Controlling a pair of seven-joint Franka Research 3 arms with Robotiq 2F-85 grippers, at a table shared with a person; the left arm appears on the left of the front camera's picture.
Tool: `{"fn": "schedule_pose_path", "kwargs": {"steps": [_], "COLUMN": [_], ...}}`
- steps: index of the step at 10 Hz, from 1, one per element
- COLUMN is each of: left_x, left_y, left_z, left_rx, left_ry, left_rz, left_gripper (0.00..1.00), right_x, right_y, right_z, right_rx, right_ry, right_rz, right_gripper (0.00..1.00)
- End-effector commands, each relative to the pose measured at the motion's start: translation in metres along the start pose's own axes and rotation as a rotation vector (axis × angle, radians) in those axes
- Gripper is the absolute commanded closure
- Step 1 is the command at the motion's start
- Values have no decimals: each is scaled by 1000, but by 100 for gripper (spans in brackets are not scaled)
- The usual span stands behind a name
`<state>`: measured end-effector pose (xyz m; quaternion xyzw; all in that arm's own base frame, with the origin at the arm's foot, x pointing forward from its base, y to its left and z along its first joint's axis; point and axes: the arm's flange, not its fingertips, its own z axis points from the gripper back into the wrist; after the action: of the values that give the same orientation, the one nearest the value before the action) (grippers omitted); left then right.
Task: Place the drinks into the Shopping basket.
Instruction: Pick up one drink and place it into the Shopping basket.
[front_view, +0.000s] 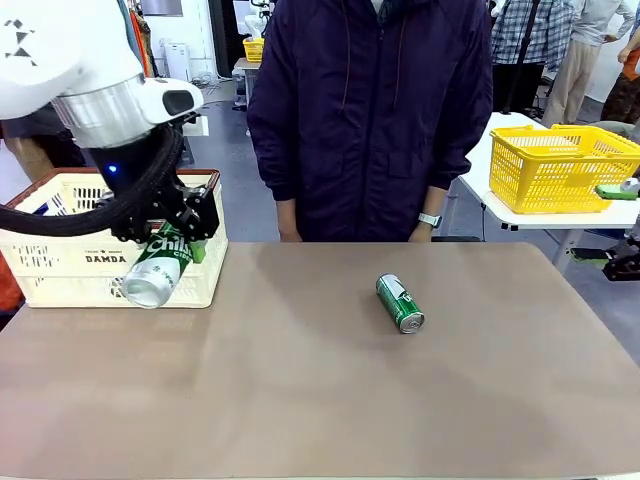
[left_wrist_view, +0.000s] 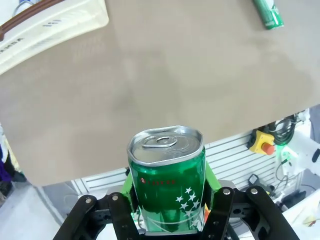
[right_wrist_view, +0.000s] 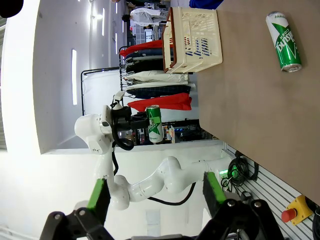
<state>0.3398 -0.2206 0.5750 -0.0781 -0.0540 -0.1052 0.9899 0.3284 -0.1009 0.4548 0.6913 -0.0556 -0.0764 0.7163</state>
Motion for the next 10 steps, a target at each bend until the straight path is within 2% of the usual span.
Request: {"fn": "schedule_pose_path", "kwargs": {"steps": [1,3,4,5,6,8,10], "left_x": [2,0,24,58,94,166,210], "left_y": [-7,-5,14,39,68,153,226], "left_z": [-3,-6,10,32,48,47,27], "left_rx": [-8,5,-1,28,47,80,161], "left_ry": [10,12,41,27,29,-117,-146], "left_rz": [-32,-11,-6,-4,-111,-69,-49], "left_gripper": [100,100,100,100,100,100,100], "right_x": [0,0,0,0,0,0,0], "right_y": [6,6,6,6,6,6,6], "right_z": [2,2,2,2,2,2,2], "right_rx": [3,3,3,3,3,3,3], "right_ry": [3,3,3,3,3,3,3], "right_rz": [-18,-18,-18,-18,-18,-18,-18], "right_gripper": [0,0,0,0,0,0,0]}}
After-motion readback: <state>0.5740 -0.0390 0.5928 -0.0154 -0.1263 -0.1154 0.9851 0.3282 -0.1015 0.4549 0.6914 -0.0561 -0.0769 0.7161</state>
